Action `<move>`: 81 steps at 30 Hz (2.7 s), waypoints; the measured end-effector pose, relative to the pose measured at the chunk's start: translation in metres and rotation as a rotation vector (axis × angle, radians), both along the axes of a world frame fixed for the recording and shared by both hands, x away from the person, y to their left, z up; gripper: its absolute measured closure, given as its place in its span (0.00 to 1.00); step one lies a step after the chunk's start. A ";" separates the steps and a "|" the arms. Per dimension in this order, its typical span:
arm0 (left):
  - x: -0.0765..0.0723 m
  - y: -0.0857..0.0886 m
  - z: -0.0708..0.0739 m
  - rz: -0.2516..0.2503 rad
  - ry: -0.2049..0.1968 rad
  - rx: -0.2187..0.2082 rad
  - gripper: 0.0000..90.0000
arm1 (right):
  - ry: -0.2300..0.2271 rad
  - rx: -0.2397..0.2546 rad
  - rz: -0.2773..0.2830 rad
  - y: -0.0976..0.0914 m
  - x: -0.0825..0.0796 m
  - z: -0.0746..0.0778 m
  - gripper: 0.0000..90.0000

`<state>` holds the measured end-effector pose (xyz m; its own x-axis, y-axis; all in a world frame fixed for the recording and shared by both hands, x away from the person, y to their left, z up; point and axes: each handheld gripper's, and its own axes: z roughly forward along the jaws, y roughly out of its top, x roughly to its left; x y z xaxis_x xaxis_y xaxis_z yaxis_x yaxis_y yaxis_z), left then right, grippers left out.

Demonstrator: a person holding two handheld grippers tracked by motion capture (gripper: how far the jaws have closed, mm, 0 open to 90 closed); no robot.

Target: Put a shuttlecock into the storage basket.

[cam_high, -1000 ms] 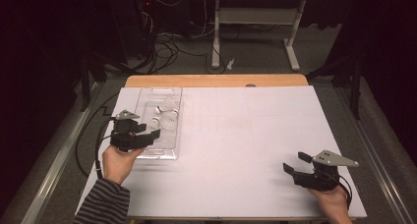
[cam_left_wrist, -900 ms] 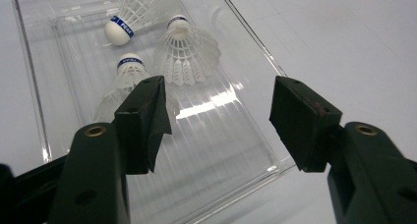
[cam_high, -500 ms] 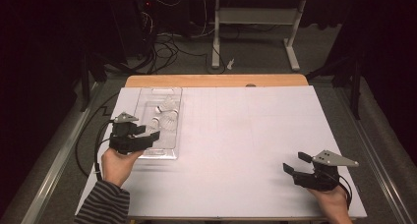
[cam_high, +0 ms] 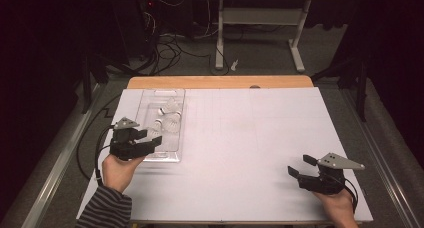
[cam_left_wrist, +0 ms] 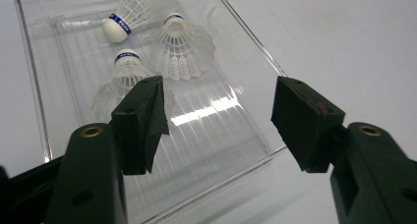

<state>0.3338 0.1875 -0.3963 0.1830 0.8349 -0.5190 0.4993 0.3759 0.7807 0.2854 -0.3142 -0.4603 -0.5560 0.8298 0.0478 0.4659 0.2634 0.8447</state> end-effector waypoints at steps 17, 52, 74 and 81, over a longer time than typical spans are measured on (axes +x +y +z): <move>-0.010 0.003 -0.004 -0.003 -0.021 -0.009 0.42 | 0.001 -0.001 0.000 0.000 0.000 0.000 0.30; -0.031 0.010 -0.020 0.029 -0.069 -0.039 0.39 | 0.001 0.000 0.000 0.000 0.000 0.000 0.30; -0.045 0.007 -0.031 0.027 -0.132 -0.048 0.39 | -0.001 0.001 -0.002 0.000 -0.001 0.000 0.30; -0.048 0.009 -0.033 0.033 -0.150 -0.059 0.38 | -0.002 0.002 -0.002 0.000 -0.001 0.000 0.30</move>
